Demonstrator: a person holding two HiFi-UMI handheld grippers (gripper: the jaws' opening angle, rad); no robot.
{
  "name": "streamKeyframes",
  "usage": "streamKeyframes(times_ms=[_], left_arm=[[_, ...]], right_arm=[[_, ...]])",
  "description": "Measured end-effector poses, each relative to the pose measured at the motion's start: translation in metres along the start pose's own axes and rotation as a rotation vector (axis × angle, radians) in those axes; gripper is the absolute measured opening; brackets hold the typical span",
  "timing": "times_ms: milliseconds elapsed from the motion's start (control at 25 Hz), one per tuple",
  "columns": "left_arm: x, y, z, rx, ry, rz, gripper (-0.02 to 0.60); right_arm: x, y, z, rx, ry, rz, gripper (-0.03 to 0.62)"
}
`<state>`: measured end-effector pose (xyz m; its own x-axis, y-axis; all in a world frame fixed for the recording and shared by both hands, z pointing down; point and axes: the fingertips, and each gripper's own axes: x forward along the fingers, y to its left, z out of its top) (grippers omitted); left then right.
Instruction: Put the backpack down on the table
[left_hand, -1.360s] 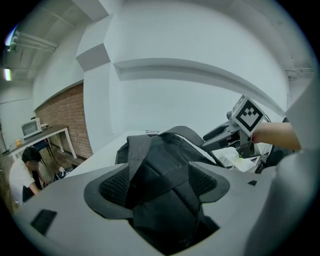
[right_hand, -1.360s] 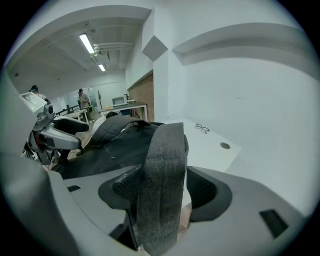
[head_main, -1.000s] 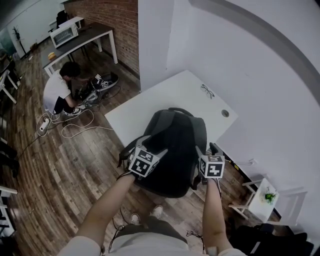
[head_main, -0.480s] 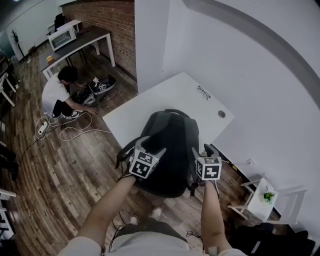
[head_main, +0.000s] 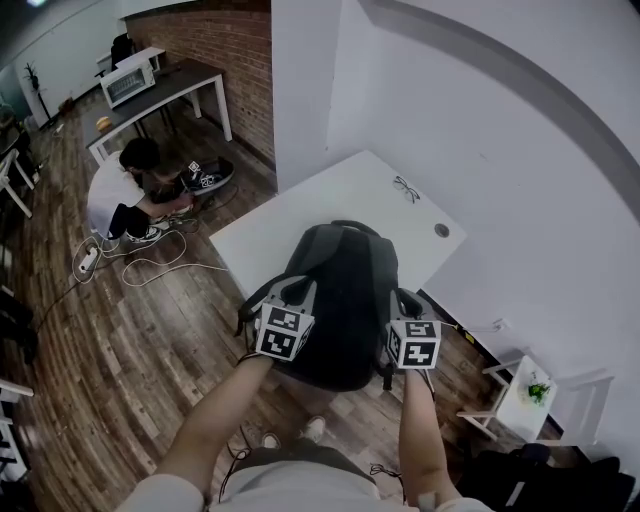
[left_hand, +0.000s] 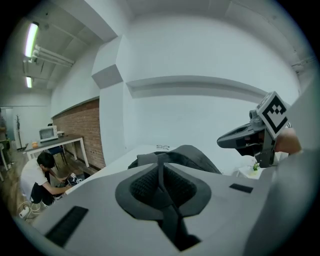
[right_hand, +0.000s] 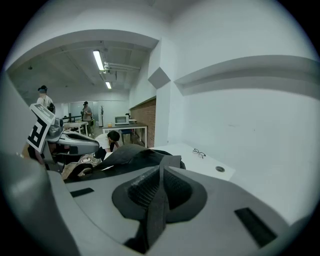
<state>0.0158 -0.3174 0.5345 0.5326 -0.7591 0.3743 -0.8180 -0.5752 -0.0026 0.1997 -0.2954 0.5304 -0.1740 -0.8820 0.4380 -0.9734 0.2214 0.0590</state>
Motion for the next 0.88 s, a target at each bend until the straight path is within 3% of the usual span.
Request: streamKeyframes(times_ms=[120,480,880], left_arm=[[-0.011,-0.001,0.010,-0.028,-0.046,0.010,0.018],[-0.056,-0.008,0.044,-0.050,-0.125,0.003,0.017],[-0.130,-0.015,0.094,0.037,-0.341,0.007,0.017]], right_arm=[[-0.015,0.008,0.010,-0.014,-0.026,0.003,0.048],[-0.069,0.035,0.060,-0.067,-0.146,-0.009,0.038],[-0.122,0.081,0.103,-0.170,-0.273,-0.029,0.038]])
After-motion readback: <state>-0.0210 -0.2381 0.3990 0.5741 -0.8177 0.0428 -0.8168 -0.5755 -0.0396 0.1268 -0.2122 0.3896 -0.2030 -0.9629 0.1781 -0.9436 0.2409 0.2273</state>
